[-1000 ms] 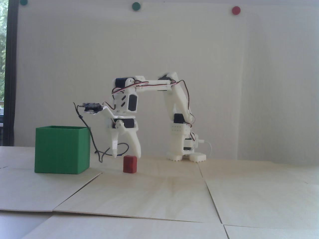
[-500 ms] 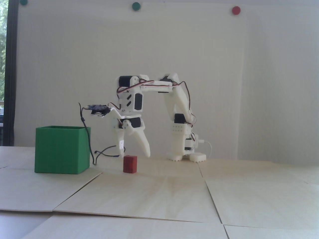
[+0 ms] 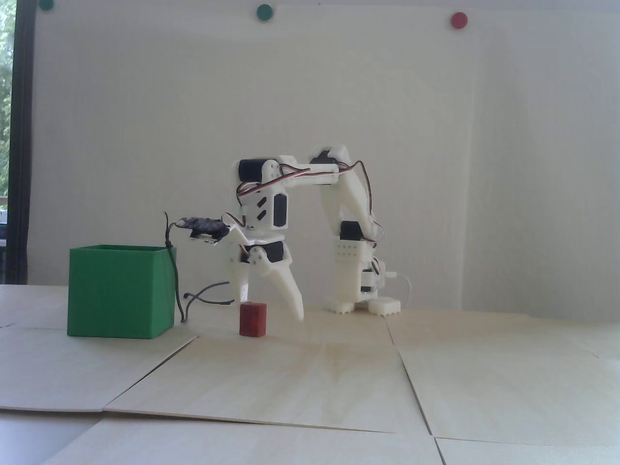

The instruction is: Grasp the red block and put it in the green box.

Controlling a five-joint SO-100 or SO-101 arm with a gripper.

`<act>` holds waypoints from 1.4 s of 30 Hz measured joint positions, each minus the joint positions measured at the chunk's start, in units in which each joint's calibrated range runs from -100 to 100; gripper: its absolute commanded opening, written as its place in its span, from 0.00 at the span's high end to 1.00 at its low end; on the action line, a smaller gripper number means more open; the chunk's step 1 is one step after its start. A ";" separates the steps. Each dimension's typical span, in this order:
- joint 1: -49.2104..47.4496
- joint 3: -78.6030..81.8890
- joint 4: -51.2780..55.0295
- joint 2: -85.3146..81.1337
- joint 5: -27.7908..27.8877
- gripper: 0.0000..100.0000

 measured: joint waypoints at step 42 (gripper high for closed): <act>9.55 -41.99 13.39 0.08 -11.87 0.98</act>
